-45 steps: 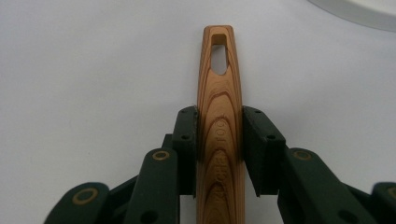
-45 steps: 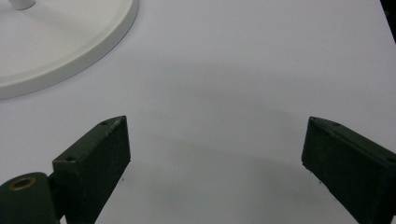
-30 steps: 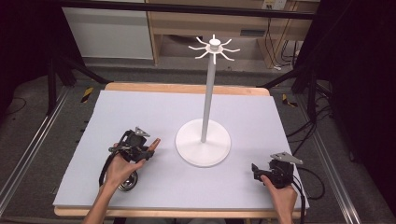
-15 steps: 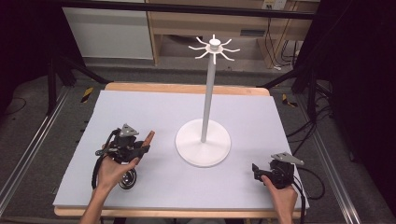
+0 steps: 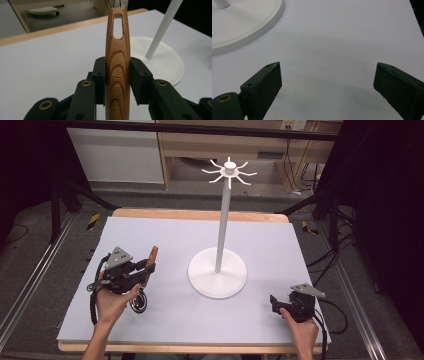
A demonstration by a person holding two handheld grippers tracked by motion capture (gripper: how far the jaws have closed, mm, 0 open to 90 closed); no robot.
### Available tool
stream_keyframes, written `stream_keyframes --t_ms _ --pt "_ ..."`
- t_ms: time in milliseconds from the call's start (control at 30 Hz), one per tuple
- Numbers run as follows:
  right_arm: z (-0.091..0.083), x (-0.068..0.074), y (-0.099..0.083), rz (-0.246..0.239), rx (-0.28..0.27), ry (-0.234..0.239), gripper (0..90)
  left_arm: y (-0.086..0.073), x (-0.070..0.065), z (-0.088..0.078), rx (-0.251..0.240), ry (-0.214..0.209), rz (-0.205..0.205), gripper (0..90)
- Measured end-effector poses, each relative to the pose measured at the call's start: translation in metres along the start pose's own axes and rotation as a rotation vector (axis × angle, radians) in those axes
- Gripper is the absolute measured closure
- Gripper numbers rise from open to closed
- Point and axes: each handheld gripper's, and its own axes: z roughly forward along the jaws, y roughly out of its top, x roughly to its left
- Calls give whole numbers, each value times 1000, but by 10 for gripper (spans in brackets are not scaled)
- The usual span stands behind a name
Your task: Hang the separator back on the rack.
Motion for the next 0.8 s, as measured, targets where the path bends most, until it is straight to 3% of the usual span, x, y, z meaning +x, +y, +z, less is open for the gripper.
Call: stream_keyframes --t_ms 433,800 --pt "0 0 0 0 -12 -3 85 26 -6 -17 -144 -19 -2 674" --pt "0 1 1 -7 -21 0 85 53 -17 -28 -201 -46 14 674"
